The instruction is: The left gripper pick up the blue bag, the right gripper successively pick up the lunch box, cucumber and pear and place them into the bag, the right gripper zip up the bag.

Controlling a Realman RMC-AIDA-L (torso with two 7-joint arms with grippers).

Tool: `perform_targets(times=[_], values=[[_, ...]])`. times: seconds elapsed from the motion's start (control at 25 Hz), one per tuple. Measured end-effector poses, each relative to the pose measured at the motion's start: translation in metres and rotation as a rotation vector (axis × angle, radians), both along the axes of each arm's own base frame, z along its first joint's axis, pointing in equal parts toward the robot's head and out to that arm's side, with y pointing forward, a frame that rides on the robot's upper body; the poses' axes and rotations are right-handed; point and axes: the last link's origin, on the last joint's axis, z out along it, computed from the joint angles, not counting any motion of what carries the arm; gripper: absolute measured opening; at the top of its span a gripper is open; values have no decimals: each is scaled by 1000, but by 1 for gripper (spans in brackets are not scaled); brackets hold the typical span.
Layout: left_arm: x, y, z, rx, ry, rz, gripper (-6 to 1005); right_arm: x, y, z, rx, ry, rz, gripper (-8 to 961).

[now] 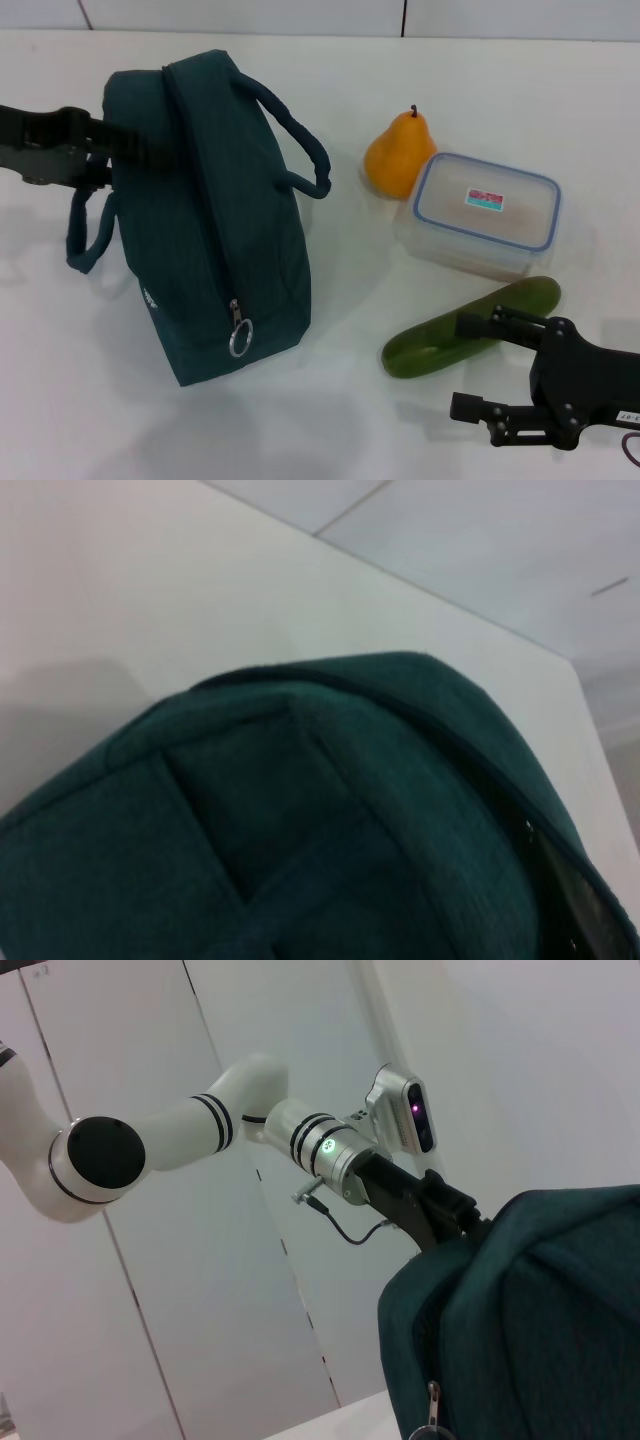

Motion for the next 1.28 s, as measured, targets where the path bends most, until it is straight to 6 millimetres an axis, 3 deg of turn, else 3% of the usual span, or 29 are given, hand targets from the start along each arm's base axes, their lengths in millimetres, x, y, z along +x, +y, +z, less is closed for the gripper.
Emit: perform_targets(times=[0.16, 0.6, 0.92, 1.28], values=[[1, 0, -1, -3, 0, -11, 744, 1, 0, 0, 2, 0, -3, 807], [5, 1, -1, 6, -1, -103, 283, 1, -1, -1, -3, 4, -12, 799], [5, 1, 2, 8, 0, -91, 83, 1, -2, 0, -2, 6, -15, 793], [10, -2, 0, -26, -21, -105, 45, 1, 1, 4, 32, 62, -65, 787]])
